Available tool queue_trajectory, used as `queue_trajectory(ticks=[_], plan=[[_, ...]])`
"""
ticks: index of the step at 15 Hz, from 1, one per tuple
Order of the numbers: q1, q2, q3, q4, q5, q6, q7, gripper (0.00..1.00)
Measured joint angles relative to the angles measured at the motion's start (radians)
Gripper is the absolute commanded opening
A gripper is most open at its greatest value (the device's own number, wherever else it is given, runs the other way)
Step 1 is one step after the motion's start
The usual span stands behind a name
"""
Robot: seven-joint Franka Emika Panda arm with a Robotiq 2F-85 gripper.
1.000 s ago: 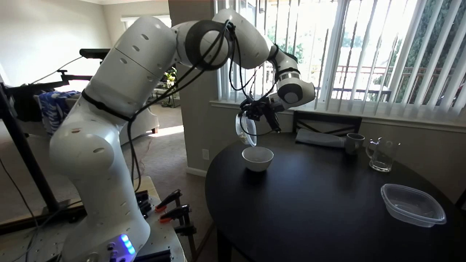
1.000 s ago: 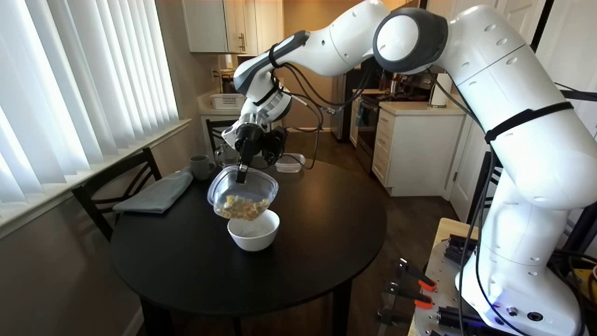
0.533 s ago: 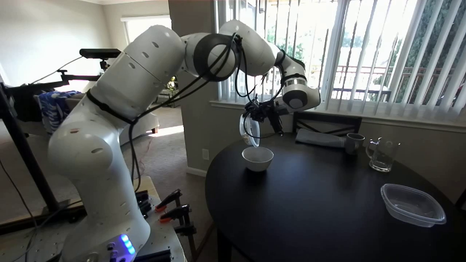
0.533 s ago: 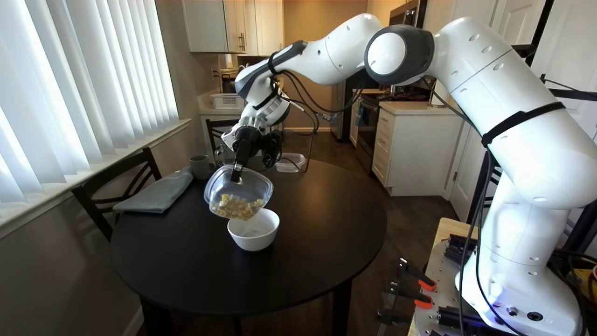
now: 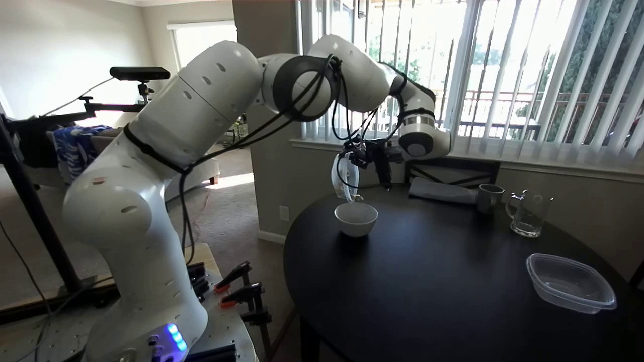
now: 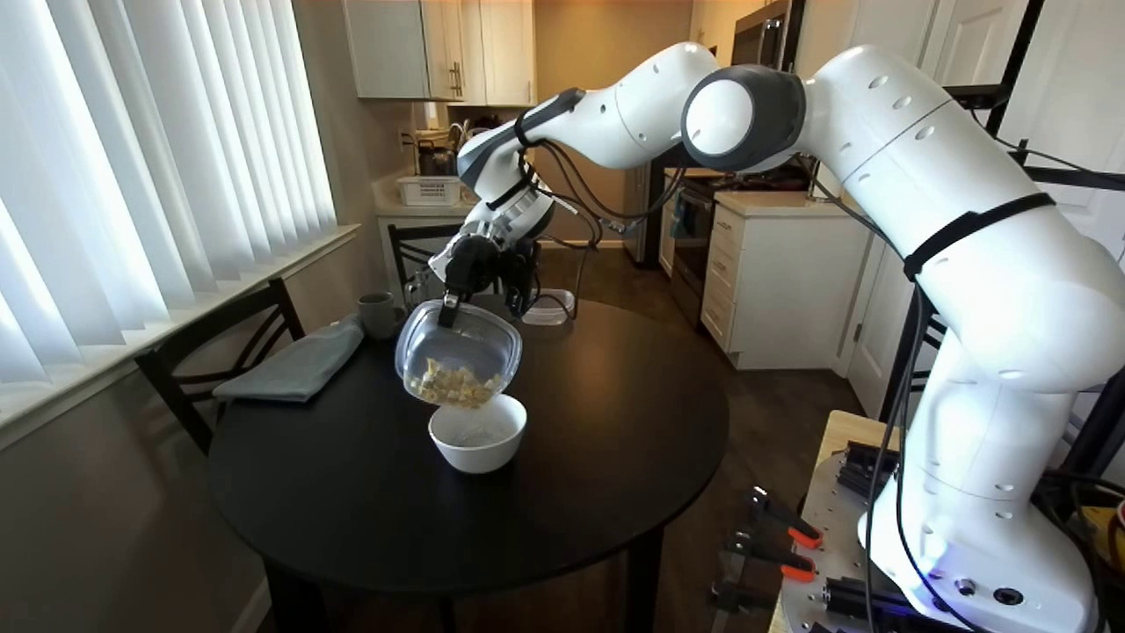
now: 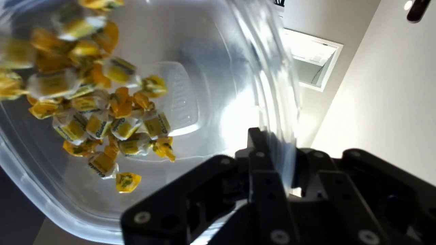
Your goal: Pick up the clear lunch box with candy and pour the candy into the white bowl
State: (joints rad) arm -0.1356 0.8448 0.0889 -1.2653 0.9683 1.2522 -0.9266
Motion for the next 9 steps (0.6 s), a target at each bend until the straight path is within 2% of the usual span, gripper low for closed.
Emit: queue_trajectory(ticks=[9], plan=[[-0.008, 0.053, 0.000, 0.038, 0.086, -0.017, 0.144, 0.04]])
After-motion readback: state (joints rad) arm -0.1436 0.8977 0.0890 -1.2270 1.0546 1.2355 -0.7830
